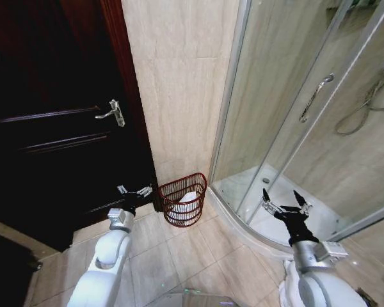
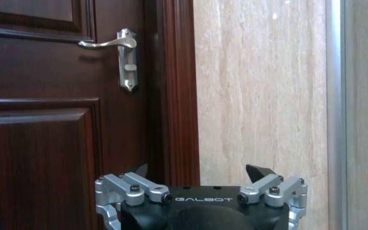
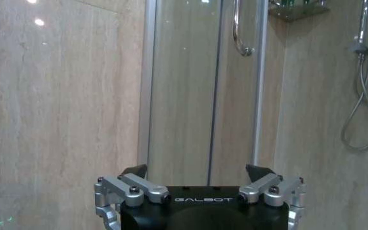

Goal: Discard the used towel into the hamper.

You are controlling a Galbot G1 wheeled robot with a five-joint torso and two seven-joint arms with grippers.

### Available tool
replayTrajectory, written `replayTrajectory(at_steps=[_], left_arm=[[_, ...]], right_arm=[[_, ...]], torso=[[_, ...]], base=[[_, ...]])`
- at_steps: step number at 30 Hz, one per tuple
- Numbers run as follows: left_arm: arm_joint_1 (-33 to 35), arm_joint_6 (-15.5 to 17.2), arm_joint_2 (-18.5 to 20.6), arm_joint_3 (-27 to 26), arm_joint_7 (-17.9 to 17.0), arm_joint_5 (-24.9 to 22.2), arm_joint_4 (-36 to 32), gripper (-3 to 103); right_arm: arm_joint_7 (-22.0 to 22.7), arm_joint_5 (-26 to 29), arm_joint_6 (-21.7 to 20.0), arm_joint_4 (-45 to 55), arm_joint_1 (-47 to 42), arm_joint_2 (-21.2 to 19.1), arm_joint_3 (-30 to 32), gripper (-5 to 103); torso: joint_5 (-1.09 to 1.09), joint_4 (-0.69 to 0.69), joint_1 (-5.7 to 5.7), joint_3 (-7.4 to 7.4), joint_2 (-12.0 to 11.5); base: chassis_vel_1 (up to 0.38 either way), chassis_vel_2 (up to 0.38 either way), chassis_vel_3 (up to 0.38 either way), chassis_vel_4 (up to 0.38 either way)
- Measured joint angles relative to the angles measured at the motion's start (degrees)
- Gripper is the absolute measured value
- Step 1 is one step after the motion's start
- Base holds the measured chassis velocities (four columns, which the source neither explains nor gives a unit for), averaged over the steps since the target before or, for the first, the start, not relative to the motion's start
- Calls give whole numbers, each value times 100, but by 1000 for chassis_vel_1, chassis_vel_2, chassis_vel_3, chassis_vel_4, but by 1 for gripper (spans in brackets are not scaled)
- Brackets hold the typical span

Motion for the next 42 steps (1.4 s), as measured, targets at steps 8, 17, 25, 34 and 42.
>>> replayTrajectory(at_steps=[8, 17, 25, 34, 42], left_arm=[[88, -163, -40, -4, -40, 100, -15, 100], [197, -221, -75, -19, -43, 76, -150, 100], [281, -369, -162, 65, -30, 18, -181, 100], [320, -465, -107, -31, -9, -89, -156, 100], [316, -546, -96, 35, -6, -133, -71, 100]], right_arm=[[35, 179, 191, 30, -214, -30, 119, 100], [49, 160, 233, 14, -233, -12, 97, 100], [80, -6, 209, 73, -213, 38, 151, 100], [114, -107, 158, 149, -222, 55, 164, 100], [156, -112, 69, 103, -74, 80, 191, 100]], torso=[[0, 0, 0, 0, 0], [0, 0, 0, 0, 0], [0, -1, 0, 0, 0], [0, 0, 0, 0, 0], [0, 0, 0, 0, 0]], base=[[-30, -32, 22, 26], [-68, -72, 65, 63], [-44, -81, 44, 66], [-57, -119, 53, 123], [-52, -128, 61, 126]])
